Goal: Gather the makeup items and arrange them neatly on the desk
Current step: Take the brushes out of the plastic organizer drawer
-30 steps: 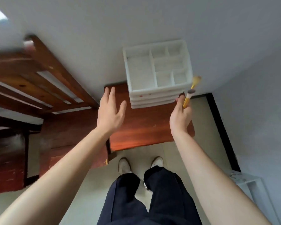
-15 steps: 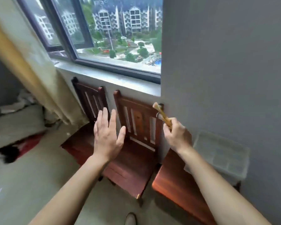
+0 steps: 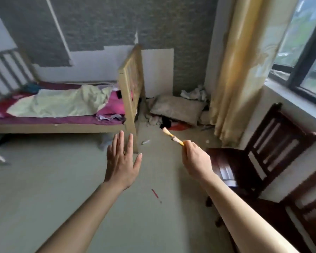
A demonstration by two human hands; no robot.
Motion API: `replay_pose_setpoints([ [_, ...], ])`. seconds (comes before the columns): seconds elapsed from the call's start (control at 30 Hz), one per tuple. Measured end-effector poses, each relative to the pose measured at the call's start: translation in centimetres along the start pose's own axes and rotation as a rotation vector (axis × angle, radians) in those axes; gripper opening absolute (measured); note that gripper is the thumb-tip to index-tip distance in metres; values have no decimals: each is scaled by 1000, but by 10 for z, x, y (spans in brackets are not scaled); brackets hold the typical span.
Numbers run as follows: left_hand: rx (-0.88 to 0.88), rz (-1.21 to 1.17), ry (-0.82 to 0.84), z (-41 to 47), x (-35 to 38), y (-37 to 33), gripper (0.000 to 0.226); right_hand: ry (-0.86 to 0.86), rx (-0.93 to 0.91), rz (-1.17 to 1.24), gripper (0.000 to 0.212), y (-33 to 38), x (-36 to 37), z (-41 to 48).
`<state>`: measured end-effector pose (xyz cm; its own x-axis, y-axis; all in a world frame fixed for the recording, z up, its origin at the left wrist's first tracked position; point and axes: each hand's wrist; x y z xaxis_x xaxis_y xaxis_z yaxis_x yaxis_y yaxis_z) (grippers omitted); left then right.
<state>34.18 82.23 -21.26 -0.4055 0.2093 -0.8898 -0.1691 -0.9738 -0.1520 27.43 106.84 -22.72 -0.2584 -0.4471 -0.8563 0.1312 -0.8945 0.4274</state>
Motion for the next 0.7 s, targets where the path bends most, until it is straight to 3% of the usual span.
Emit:
replay_pose_setpoints([
  [0.2, -299, 175, -32, -71, -68, 221, 72, 157, -331, 49, 20, 244, 126, 33],
  [0.37, -476, 326, -62, -123, -132, 355, 70, 231, -592, 109, 23, 416, 205, 25],
  [0.7, -740, 405, -65, -161, -143, 553, 70, 359, -826, 215, 26, 621, 359, 41],
])
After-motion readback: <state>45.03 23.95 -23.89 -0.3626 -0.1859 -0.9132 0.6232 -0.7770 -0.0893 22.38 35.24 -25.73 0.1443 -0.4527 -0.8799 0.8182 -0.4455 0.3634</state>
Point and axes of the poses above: each hand's wrist, its own z-axis towards the middle knuckle, its own x-axis out of the palm, y = z × x, and after that the axes turned 11 degrees about x, right-handed
